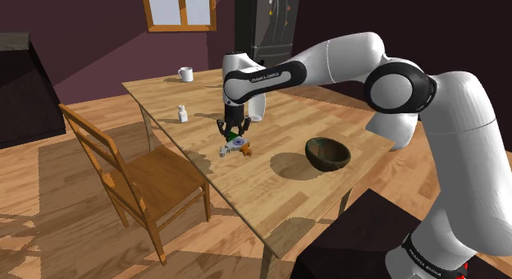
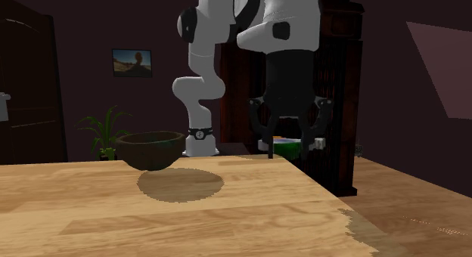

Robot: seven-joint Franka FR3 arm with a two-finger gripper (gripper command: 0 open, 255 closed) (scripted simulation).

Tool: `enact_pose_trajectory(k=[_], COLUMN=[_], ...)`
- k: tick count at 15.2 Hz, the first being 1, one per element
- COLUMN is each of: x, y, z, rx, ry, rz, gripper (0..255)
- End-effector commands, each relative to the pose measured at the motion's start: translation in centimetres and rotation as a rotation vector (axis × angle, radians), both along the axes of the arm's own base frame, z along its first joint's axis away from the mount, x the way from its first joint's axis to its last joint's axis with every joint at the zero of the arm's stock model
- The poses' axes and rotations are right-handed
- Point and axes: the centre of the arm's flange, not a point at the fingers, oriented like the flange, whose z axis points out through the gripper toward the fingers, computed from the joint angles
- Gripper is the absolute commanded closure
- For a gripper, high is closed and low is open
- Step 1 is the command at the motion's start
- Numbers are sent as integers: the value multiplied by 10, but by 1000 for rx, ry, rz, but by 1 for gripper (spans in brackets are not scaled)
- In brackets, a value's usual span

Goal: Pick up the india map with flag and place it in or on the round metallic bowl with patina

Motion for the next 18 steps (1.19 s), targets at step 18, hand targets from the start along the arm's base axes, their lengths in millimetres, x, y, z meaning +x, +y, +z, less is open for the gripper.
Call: enact_pose_trajectory(k=[18], x=[-53], y=[-76], z=[59], rx=[0], ry=[0], rz=[0], gripper=[255])
